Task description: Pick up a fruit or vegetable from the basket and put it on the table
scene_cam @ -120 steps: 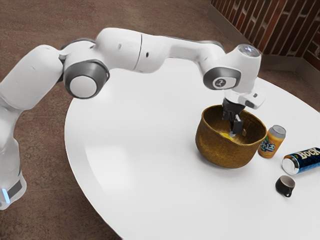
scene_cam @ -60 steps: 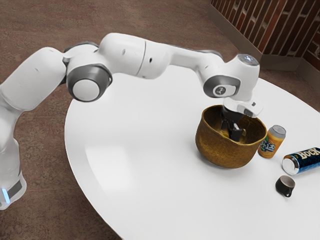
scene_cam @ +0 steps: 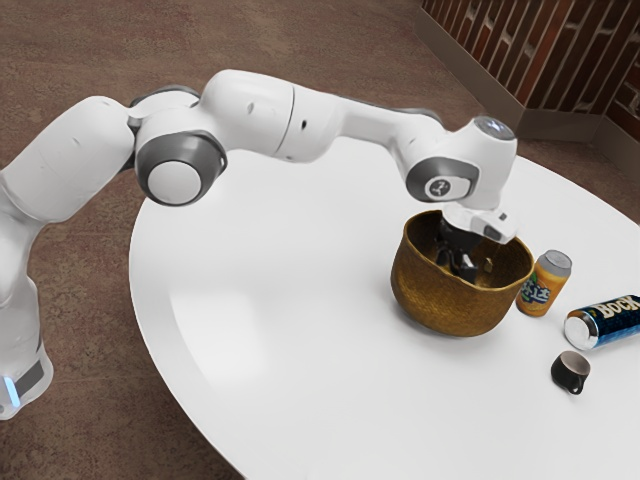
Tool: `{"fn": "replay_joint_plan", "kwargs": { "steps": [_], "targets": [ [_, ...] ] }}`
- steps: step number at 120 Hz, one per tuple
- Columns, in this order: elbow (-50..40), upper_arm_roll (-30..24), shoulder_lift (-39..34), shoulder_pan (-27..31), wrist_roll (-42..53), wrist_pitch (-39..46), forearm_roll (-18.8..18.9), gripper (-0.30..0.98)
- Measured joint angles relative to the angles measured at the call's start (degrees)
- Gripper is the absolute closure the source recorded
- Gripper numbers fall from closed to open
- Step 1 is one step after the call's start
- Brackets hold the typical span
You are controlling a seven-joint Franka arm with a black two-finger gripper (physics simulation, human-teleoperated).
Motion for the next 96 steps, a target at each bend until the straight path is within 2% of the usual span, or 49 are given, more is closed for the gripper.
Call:
{"fn": "replay_joint_plan", "kwargs": {
  "steps": [21, 72, 96],
  "targets": [
    [-0.2, 0.2, 0.0, 0.0, 0.0, -0.1, 0.1, 0.13],
    [-0.2, 0.5, 1.1, -0.1, -0.1, 2.6, 0.5, 0.25],
    [1.1, 0.7, -1.8, -0.1, -0.2, -2.9, 0.9, 0.30]
  ]
}}
